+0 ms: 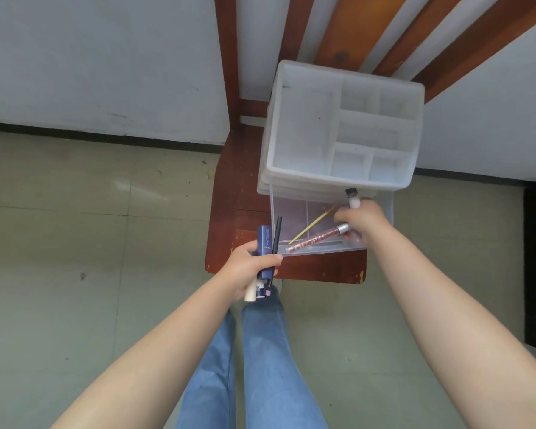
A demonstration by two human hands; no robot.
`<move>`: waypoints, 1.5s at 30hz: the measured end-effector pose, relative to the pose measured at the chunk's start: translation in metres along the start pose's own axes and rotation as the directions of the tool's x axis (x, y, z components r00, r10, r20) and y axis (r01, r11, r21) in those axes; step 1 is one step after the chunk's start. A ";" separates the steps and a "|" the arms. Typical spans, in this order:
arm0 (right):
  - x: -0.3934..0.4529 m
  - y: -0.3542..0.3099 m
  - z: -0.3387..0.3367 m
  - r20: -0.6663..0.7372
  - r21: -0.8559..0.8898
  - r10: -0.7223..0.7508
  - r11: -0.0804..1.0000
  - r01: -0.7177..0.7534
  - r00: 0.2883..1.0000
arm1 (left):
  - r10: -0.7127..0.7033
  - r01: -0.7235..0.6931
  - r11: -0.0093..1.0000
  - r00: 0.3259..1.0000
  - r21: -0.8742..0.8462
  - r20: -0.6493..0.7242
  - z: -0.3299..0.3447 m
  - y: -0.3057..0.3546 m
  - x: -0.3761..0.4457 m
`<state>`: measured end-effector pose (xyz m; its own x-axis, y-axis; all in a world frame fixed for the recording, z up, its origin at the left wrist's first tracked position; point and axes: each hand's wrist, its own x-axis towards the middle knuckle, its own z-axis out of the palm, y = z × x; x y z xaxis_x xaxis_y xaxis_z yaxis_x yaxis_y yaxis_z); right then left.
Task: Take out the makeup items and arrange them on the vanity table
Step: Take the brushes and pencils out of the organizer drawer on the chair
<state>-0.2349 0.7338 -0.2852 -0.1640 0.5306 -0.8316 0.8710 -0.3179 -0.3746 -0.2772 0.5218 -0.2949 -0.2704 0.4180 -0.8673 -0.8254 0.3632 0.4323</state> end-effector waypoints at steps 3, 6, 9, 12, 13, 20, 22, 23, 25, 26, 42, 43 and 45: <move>0.003 0.012 -0.002 -0.090 0.236 0.049 0.971 -0.026 0.995 | 0.016 -0.013 0.997 0.999 -0.080 0.038 0.006 -0.004 -0.005; 0.005 0.016 0.001 -0.186 0.254 -0.008 0.966 0.056 0.983 | 0.045 -0.043 0.997 0.999 -0.069 0.022 0.012 -0.001 -0.004; 0.003 0.023 0.000 -0.286 0.046 -0.182 0.978 0.203 0.941 | 0.057 -0.057 0.998 0.998 0.002 -0.019 0.013 0.000 -0.002; -0.002 0.033 -0.009 -0.227 -0.389 -0.457 0.852 0.349 0.860 | 0.062 -0.059 0.997 0.996 0.051 -0.060 0.013 0.001 0.000; -0.006 0.035 -0.011 -0.151 -0.524 -0.522 0.762 0.380 0.840 | 0.064 -0.061 0.997 0.996 0.048 -0.066 0.013 0.001 0.000; -0.014 0.022 0.021 0.558 -0.782 -0.504 -0.056 0.620 0.659 | 0.081 -0.081 0.997 0.995 -0.002 -0.063 0.017 0.000 0.002; -0.009 0.011 0.034 0.616 -0.774 -0.447 -0.192 0.603 0.649 | 0.083 -0.084 0.996 0.995 -0.009 -0.057 0.016 0.000 0.002; -0.006 0.007 0.038 0.637 -0.766 -0.423 -0.256 0.590 0.645 | 0.084 -0.084 0.996 0.995 -0.004 -0.058 0.016 0.001 0.002; -0.001 0.001 0.042 0.675 -0.738 -0.380 -0.365 0.568 0.632 | 0.086 -0.085 0.996 0.994 0.014 -0.063 0.015 0.002 0.004; 0.000 0.000 0.042 0.678 -0.734 -0.362 -0.389 0.557 0.640 | 0.087 -0.086 0.996 0.994 0.022 -0.063 0.015 0.002 0.004; 0.021 -0.004 0.011 0.421 -0.890 -0.592 -0.120 0.441 0.688 | 0.147 -0.145 0.989 0.988 0.039 -0.055 0.007 0.015 0.008; 0.019 -0.002 0.012 0.446 -0.875 -0.583 -0.125 0.468 0.679 | 0.147 -0.145 0.989 0.988 0.039 -0.054 0.007 0.016 0.008; 0.015 0.002 0.012 0.453 -0.861 -0.587 -0.092 0.501 0.671 | 0.150 -0.148 0.988 0.987 0.039 -0.049 0.007 0.017 0.008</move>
<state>-0.2410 0.7317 -0.3036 -0.8314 0.1866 -0.5235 0.2364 0.9712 -0.0293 -0.2905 0.5373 -0.2928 -0.4152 0.4263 -0.8037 -0.7561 0.3296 0.5654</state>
